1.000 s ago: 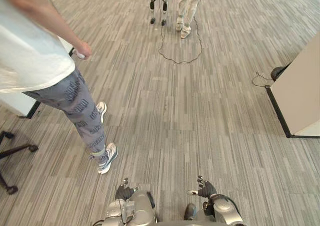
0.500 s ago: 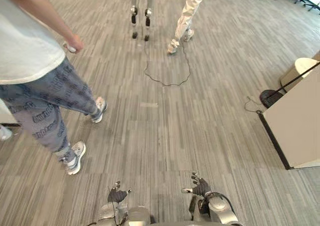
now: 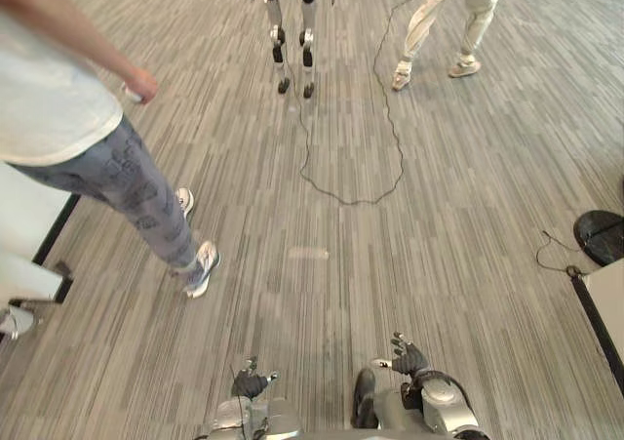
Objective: Organize washtable
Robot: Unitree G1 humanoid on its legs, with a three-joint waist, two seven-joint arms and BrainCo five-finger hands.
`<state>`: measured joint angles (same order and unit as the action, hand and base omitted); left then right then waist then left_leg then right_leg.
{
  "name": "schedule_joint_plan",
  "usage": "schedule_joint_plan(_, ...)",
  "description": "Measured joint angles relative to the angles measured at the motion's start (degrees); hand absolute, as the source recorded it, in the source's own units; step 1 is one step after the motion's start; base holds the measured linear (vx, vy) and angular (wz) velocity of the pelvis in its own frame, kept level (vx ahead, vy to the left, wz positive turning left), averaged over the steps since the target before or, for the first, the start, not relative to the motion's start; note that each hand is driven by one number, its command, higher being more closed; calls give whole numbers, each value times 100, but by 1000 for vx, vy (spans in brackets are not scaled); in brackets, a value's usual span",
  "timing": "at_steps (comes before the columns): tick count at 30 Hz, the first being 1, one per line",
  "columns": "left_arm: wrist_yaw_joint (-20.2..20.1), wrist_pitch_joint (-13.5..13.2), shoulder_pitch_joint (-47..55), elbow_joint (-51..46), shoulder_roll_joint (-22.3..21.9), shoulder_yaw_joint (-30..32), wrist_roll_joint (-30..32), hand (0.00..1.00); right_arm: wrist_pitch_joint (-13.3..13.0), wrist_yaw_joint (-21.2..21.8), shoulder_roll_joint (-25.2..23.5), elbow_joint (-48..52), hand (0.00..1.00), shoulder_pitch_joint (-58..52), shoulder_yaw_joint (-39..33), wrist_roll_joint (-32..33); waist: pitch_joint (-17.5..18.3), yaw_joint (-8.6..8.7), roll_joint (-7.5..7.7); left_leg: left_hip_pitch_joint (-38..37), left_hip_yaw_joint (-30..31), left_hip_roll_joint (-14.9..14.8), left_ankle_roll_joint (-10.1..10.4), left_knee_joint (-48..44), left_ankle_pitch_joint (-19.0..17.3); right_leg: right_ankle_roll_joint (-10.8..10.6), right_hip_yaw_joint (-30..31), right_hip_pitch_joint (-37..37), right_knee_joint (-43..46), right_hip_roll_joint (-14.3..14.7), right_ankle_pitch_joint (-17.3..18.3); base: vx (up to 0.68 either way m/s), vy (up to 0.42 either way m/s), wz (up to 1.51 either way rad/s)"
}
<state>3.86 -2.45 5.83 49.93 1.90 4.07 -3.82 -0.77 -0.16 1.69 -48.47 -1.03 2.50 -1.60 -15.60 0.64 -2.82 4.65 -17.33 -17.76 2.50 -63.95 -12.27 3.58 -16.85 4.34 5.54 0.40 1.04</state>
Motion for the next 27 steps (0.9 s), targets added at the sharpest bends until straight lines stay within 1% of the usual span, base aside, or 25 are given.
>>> schedule_joint_plan(1,1,-12,-4,-59,19,5,0,0,1,-13,-10,-21,0,-11,-6,4,-11,-6,42,281,-69,82,-17,483,-201,-80,41,217,-71,-79,-16,676,119,-25)
schedule_joint_plan(2,-4,-40,-6,-136,24,3,-1,0,0,-17,-33,-22,0,-37,-64,4,-22,-46,59,582,-66,282,-26,1468,-321,-143,117,403,-77,-195,27,439,103,-25)
schedule_joint_plan(3,-7,-44,-14,-173,34,2,-1,0,1,-17,-50,-23,0,-54,-93,5,-35,-80,90,650,-4,399,-30,1921,-321,-228,168,468,-78,-272,86,501,198,-49)
schedule_joint_plan(4,-3,-55,-26,-279,42,0,2,0,-1,-19,-82,-41,0,-85,-172,3,-67,-176,163,790,403,843,101,3512,-139,-469,320,647,-82,-480,347,456,257,-65)
schedule_joint_plan(5,5,-63,22,-282,-2,6,-13,0,-16,-23,-66,-91,0,-87,-204,-2,-31,-190,59,809,996,1040,334,4898,478,-646,457,753,-121,-475,557,544,320,-78)
schedule_joint_plan(6,14,-66,32,-281,-48,18,-41,0,-31,-33,-39,-133,0,-89,-196,-9,-23,-221,14,777,1115,1039,441,4939,966,-725,553,848,-164,-422,648,459,314,-83)
schedule_joint_plan(7,18,-65,10,-281,-44,17,-36,0,-32,-80,-56,-242,0,-58,-170,-14,25,-262,90,664,1167,1188,60,4824,1313,-777,764,975,-151,-561,752,472,296,-68)
schedule_joint_plan(8,21,-63,-31,-316,86,23,-12,0,-45,-83,-157,-235,0,-91,-76,-16,79,-285,371,698,1032,1339,-119,4585,1022,-831,834,948,2,-786,842,475,273,-50)
schedule_joint_plan(9,22,-58,-42,-310,135,24,-12,0,-50,-80,-187,-228,0,-95,-57,-18,93,-281,456,727,996,1381,-158,4451,886,-855,892,903,172,-864,855,452,234,-29)
schedule_joint_plan(10,20,-43,-50,-292,170,37,-39,0,-50,-81,-238,-219,0,-110,-66,-24,105,-281,522,659,903,1410,-263,4250,633,-857,1006,742,679,-960,858,440,238,-32)
schedule_joint_plan(11,26,-33,-66,-215,173,46,-47,0,-49,-88,-255,-208,0,-124,-90,-23,117,-314,546,443,791,1455,-416,4205,467,-859,1155,448,1559,-1082,859,423,251,-37)
schedule_joint_plan(12,26,-25,-64,-199,185,44,-54,0,-50,-87,-260,-187,0,-125,-87,-23,115,-305,570,278,708,1485,-474,4217,381,-854,1235,240,2133,-1171,831,459,288,-38)
schedule_joint_plan(13,26,4,-57,-177,232,41,-74,0,-62,-82,-277,-168,0,-120,-61,-25,82,-295,571,-107,522,1569,-571,4324,231,-901,1213,-128,3298,-1395,800,292,179,-32)
schedule_joint_plan(14,28,9,-48,-143,248,39,-75,0,-60,-77,-289,-167,0,-119,-29,-26,89,-297,593,-317,456,1608,-614,4406,169,-877,1132,-288,3807,-1508,820,367,185,-39)
schedule_joint_plan(15,29,13,-29,-74,263,12,-76,0,-67,-74,-299,-164,0,-100,32,-30,92,-273,602,-742,377,1666,-656,4612,95,-714,739,-500,4503,-1693,958,278,106,-38)
schedule_joint_plan(16,26,13,5,-53,267,-16,-76,0,-81,-70,-299,-166,0,-80,111,-81,96,-256,597,-1135,289,1674,-665,4888,91,-580,273,-653,4703,-1747,1191,402,132,-32)
schedule_joint_plan(17,24,12,24,-40,267,-23,-75,0,-85,-72,-295,-166,0,-69,162,-86,95,-231,591,-1273,271,1663,-666,5006,92,-535,67,-713,4621,-1717,1295,417,85,-23)
schedule_joint_plan(18,15,14,41,15,265,-23,-75,0,-109,-70,-301,-139,0,-49,193,-129,93,-124,571,-1498,220,1600,-664,5203,93,-565,-212,-954,3921,-1447,1455,345,39,-14)
schedule_joint_plan(20,11,14,40,18,260,-20,-73,0,-116,-70,-296,-53,0,-53,192,-130,92,-122,569,-1562,176,1561,-663,5279,93,-584,-221,-1123,3228,-1233,1464,247,-2,-14)
schedule_joint_plan(21,10,17,36,22,248,-21,-72,0,-113,-69,-285,-20,0,-47,192,-130,84,-122,555,-1657,147,1531,-648,5370,84,-554,-213,-1232,2502,-1038,1385,276,-28,-11)
schedule_joint_plan(22,8,17,38,27,230,-21,-69,0,-112,-71,-275,-8,0,-49,195,-131,74,-115,539,-1750,134,1507,-555,5408,31,-506,-176,-1250,1746,-814,1042,349,-47,-9)
schedule_joint_plan(23,3,12,42,27,249,-17,-60,0,-108,-68,-278,-15,0,-72,204,-136,93,-133,581,-1825,143,1550,-437,5405,-38,-434,-70,-1211,1222,-695,473,300,-53,-1)
schedule_joint_plan(24,-4,14,51,43,293,-13,-42,0,-107,-69,-287,-19,0,-128,208,-136,136,-139,676,-1883,189,1663,-297,5403,-130,-215,144,-1208,988,-674,-247,295,-105,2)
schedule_joint_plan(25,20,17,18,151,233,29,-20,0,-118,-70,-221,-13,0,-159,204,-138,202,-139,652,-2040,288,1663,-218,5363,-314,-233,243,-1130,1075,-651,-309,234,-99,0)
schedule_joint_plan(27,3,6,99,179,92,7,18,0,-122,-79,-129,16,0,-201,158,-134,313,-108,372,-2016,349,1425,-106,5191,-421,-255,192,-953,864,-460,-245,259,-109,15)
